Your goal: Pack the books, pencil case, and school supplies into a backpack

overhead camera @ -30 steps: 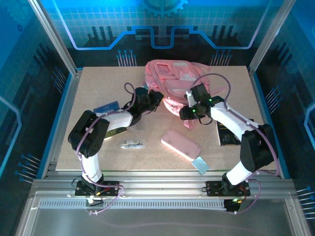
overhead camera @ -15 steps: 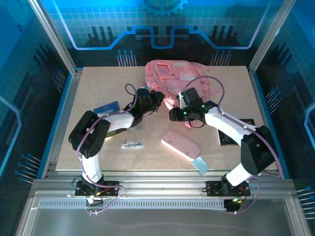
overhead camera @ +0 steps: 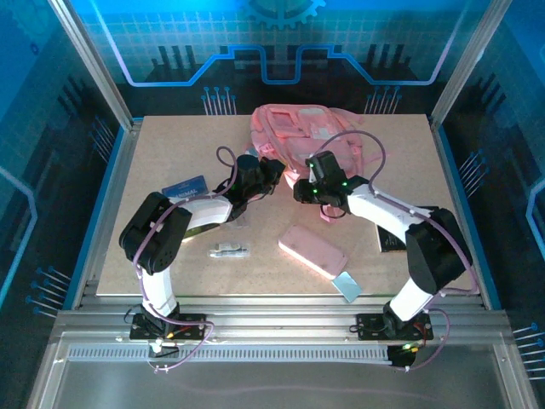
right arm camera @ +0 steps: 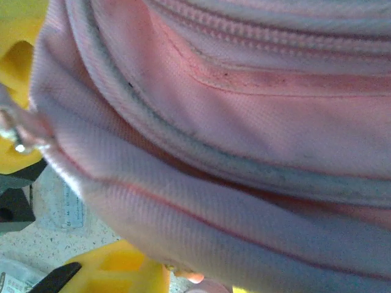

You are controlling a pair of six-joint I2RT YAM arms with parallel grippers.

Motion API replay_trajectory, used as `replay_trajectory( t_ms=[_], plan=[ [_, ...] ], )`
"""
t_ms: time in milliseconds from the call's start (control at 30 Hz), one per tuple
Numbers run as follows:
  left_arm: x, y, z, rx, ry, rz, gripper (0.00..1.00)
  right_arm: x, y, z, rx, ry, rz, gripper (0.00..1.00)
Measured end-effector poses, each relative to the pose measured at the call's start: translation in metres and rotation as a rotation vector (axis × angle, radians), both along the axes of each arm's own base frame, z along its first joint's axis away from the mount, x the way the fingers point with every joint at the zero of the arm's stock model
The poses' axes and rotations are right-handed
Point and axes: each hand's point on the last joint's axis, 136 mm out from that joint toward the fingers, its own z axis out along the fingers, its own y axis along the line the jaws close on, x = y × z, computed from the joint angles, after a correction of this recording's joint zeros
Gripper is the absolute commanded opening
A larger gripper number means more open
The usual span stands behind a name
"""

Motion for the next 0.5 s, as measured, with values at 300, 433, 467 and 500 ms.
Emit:
replay_trajectory(
  t_ms=[300, 433, 467, 500],
  plan=[
    [0.001, 0.004, -0.002, 0.002, 0.004, 0.014, 0.00, 0.003, 0.000, -0.006, -0.015, -0.002, -0.007, 0.00],
    [0.002, 0.007, -0.003, 0.008, 0.002, 0.005, 0.00, 0.000, -0.001, -0.002, -0.031, -0.014, 0.026, 0.00],
    [0.003, 0.008, -0.003, 0.009, 0.003, -0.003, 0.00, -0.001, -0.001, 0.000, -0.031, -0.015, 0.042, 0.00],
    [0.004, 0.011, -0.003, 0.015, 0.003, -0.009, 0.00, -0.004, -0.002, 0.002, -0.034, -0.011, 0.058, 0.00]
  ],
)
